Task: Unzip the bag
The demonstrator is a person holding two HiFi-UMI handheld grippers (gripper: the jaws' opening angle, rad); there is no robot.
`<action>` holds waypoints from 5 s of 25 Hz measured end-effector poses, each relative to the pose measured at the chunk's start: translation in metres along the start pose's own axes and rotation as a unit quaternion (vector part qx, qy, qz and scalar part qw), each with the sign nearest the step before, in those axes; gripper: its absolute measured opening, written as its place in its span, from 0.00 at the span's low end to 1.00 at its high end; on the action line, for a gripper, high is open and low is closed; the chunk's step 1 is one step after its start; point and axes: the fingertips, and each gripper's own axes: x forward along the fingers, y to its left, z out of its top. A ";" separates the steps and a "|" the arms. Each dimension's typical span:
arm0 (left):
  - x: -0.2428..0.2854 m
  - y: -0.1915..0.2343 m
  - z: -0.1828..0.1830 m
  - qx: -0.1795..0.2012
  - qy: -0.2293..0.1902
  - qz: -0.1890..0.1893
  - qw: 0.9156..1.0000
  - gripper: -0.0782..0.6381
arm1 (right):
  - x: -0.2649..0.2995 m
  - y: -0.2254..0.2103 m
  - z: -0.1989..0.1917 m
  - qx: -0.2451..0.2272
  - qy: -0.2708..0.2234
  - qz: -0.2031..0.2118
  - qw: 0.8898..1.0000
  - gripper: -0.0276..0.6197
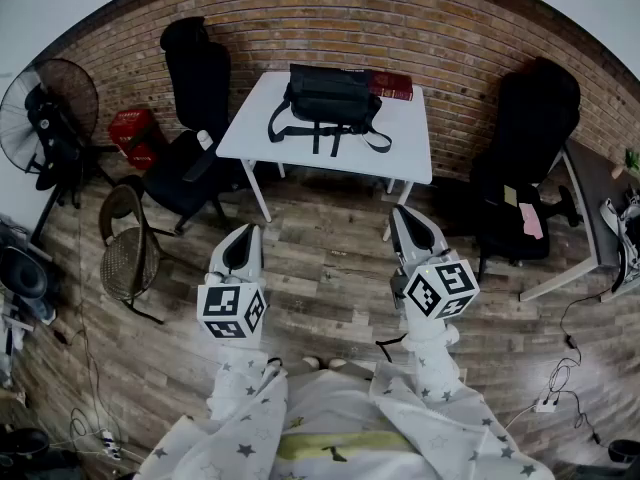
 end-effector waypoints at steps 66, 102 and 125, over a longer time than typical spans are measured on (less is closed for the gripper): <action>0.293 0.153 -0.042 -0.068 0.052 -0.020 0.996 0.11 | 0.310 -0.125 -0.063 0.093 0.035 -0.009 0.995 0.05; 0.518 0.231 -0.037 -0.065 0.081 -0.063 0.993 0.11 | 0.531 -0.156 -0.131 0.112 0.118 0.122 0.979 0.06; 0.608 0.210 -0.059 -0.049 0.137 -0.245 0.959 0.34 | 0.590 -0.127 -0.230 0.165 0.190 0.049 0.967 0.23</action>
